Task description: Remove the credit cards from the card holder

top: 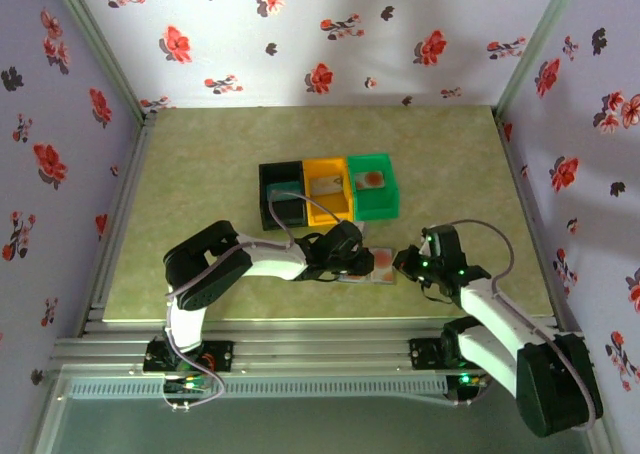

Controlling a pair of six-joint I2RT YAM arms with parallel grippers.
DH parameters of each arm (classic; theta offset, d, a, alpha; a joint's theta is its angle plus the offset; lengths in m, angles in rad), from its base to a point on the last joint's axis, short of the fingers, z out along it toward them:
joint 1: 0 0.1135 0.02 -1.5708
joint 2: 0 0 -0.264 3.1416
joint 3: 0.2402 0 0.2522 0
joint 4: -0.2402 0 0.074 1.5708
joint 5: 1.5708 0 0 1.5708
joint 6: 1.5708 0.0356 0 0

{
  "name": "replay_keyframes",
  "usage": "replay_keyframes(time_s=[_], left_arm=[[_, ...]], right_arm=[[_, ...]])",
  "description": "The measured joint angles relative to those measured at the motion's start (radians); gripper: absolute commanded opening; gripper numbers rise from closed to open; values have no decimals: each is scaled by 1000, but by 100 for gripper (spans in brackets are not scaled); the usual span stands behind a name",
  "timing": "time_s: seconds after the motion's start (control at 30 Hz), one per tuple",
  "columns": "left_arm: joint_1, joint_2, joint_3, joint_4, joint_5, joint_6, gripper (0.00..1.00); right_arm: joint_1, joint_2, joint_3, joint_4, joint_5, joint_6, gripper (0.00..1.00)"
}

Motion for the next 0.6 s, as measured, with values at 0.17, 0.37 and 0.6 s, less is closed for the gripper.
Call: replay_keyframes(time_s=[0.17,0.37,0.6], left_arm=[[0,1,0,0,2,0,16],[0,2,1,0,2,0,16],[0,3,1,1,3,0,16]], right_arm=[[-25,23,4,-6,13,-4,0],[-29,86,5,5,12,-8,0],[-30,125,5,36,16,-6,0]])
